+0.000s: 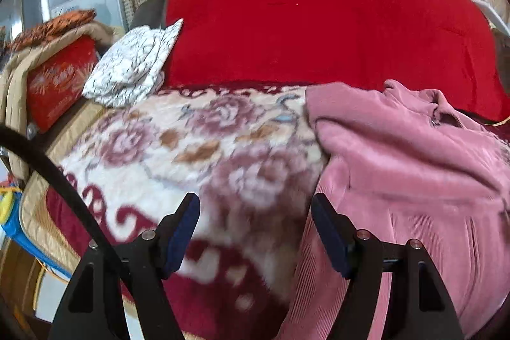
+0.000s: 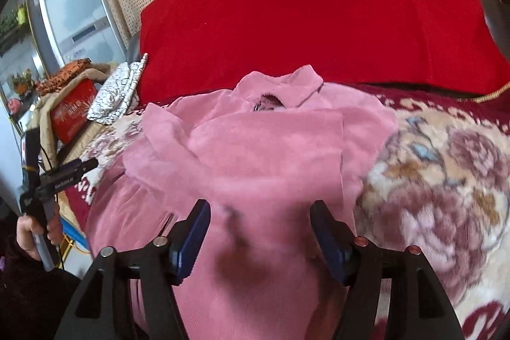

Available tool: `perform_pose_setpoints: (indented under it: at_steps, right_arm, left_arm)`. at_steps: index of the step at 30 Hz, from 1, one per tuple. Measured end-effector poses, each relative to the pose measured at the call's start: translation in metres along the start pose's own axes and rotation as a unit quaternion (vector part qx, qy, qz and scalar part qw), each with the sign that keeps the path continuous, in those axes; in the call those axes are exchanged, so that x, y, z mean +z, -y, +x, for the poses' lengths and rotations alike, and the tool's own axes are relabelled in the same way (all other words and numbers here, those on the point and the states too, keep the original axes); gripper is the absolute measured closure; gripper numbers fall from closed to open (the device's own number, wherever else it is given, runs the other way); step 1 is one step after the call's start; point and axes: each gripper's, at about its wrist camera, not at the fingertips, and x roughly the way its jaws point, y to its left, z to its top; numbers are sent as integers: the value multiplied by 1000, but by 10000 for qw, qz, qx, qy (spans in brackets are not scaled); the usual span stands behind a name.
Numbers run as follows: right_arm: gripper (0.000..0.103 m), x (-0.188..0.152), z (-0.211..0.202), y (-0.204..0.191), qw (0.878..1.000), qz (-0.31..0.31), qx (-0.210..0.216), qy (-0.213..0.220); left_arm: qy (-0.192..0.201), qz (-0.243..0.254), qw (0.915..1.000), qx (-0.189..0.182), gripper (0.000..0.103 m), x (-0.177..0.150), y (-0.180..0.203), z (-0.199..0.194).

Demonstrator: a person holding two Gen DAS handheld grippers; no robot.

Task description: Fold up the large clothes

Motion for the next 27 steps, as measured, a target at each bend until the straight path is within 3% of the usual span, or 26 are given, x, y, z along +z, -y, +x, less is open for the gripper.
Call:
perform_pose_setpoints:
  at_steps: [8,12,15,18,27]
  right_arm:
    - [34,-43,-41,6,9989,291,376,-8]
    - [29,-65,-60,4,9977,351,566,-144]
    - [28,-86,-68,5,9965,348,608,-461]
    - [28,-112,-70,13,9930,464,563,-932]
    - [28,-160,-33,40,9696,1076,536,-2130]
  left_arm:
    - [-397,26,9969,-686,31,-68,-28,-28]
    - [-597,143,9892,-1330,51,-88,-26,-36]
    - [-824,290,9844,-1527,49,-95,-20,-32]
    - [-1314,348,9792,-1504,31,-104,-16,-17]
    - [-2142,321,9598,-1783,31,-121,-6,19]
